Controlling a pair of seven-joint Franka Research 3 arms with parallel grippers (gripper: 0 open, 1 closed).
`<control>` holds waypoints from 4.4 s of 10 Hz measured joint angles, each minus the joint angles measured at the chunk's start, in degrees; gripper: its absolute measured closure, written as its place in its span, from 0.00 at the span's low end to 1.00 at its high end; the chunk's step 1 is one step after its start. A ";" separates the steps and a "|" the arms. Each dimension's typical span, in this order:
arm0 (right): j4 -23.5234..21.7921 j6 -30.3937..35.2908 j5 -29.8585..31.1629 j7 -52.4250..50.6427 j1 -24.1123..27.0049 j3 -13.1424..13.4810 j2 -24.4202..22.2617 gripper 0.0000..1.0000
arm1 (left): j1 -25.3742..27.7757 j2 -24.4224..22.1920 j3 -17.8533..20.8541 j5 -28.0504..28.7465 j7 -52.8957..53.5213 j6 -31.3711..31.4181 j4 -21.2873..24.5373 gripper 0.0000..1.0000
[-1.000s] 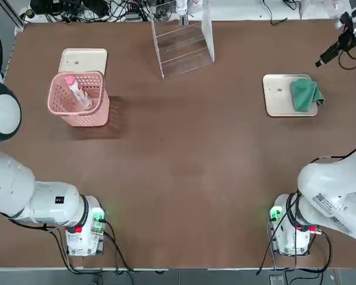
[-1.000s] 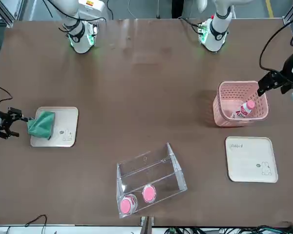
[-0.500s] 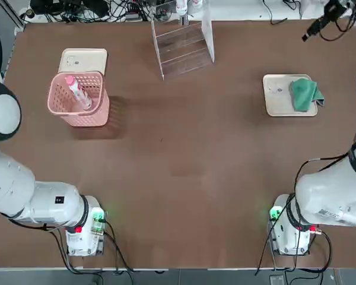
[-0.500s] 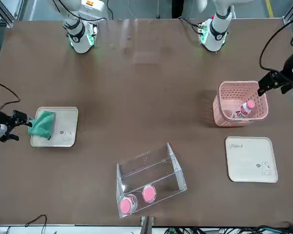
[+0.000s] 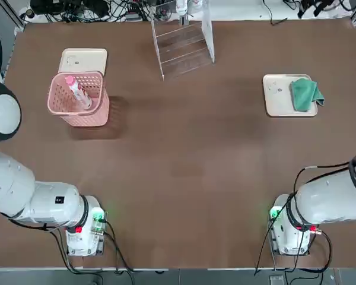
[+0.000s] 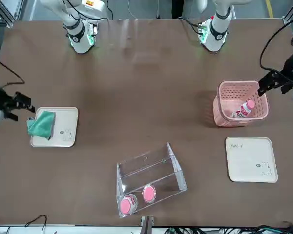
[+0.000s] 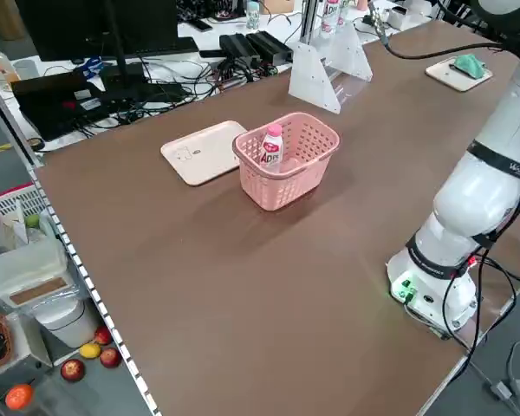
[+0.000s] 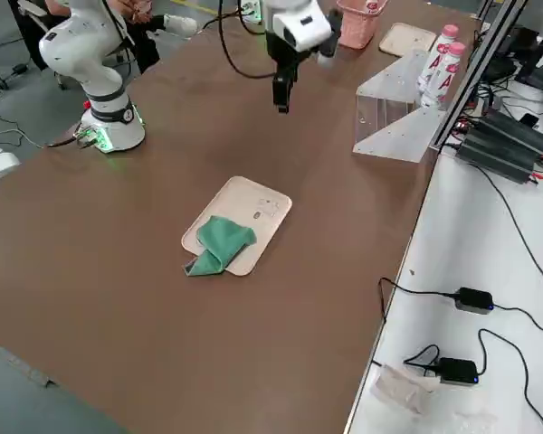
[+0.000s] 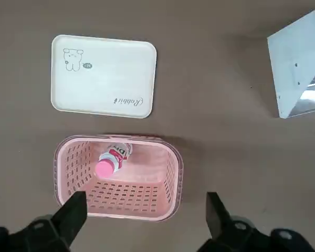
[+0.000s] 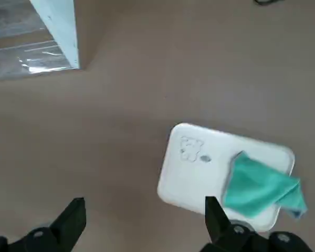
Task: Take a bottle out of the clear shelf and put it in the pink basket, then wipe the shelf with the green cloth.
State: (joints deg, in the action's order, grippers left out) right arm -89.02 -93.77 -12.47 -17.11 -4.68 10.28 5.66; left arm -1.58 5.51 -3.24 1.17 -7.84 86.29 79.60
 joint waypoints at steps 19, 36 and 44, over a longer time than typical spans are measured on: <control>-0.73 2.63 12.60 16.63 -2.87 -2.61 -4.13 0.00 | 0.12 0.00 0.04 0.00 0.00 0.00 0.00 0.00; -0.67 2.21 12.62 18.48 -3.03 -3.72 -4.26 0.00 | 0.10 0.00 0.05 -0.01 4.52 -0.01 0.13 0.00; -0.67 1.75 12.62 18.75 -3.21 -3.75 -4.26 0.00 | 0.12 0.00 0.08 -0.02 4.52 -0.07 0.34 0.00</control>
State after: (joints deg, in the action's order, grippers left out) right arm -89.69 -92.02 0.16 1.64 -7.89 6.53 1.40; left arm -1.46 5.51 -3.16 1.15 -3.32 86.22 79.94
